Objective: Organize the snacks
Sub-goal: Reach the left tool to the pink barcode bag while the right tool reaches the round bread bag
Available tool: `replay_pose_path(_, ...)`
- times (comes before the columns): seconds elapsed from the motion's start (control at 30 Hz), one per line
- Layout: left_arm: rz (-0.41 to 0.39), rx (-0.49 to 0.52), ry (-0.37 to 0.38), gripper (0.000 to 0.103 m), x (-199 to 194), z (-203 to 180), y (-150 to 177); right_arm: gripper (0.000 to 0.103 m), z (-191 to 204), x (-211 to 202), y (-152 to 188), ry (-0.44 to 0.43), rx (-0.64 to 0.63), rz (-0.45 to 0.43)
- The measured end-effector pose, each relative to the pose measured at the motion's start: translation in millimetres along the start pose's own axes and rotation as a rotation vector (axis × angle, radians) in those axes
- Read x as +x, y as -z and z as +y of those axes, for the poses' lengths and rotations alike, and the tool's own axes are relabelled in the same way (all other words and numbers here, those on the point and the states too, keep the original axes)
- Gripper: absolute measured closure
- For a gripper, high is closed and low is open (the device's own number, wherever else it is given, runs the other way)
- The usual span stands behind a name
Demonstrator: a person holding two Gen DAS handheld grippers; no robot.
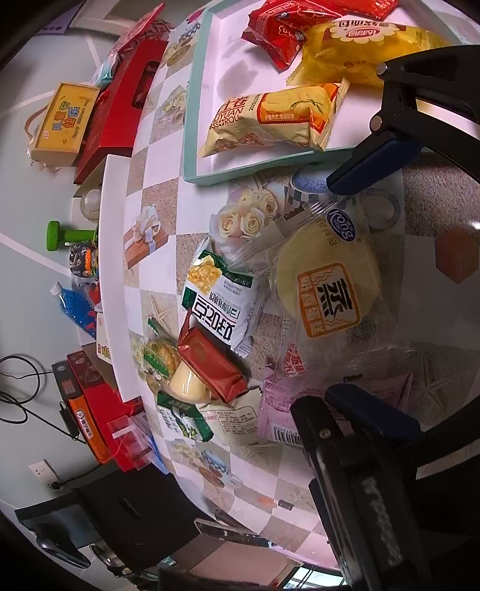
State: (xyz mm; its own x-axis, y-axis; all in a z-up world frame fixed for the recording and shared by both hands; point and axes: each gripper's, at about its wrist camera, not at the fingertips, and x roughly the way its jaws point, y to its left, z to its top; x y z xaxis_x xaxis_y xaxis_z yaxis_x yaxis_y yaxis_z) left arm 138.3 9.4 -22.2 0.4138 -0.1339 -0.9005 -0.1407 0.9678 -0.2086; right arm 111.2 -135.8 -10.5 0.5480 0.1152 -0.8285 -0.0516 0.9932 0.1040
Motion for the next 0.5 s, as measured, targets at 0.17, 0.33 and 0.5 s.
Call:
replay_pose_path(0.17, 0.02, -0.016, 0.009, 0.0, 6, 6, 1, 0.0, 0, 0, 0, -0.001, 0.002, 0.0)
replay_pose_path(0.33, 0.017, -0.018, 0.01, 0.0, 4, 12, 3, 0.0, 0, 0, 0, -0.002, -0.001, 0.0)
replay_pose_path(0.5, 0.008, -0.046, -0.017, 0.0, 1, 28, 4, 0.0, -1, -1, 0, -0.006, 0.002, -0.001)
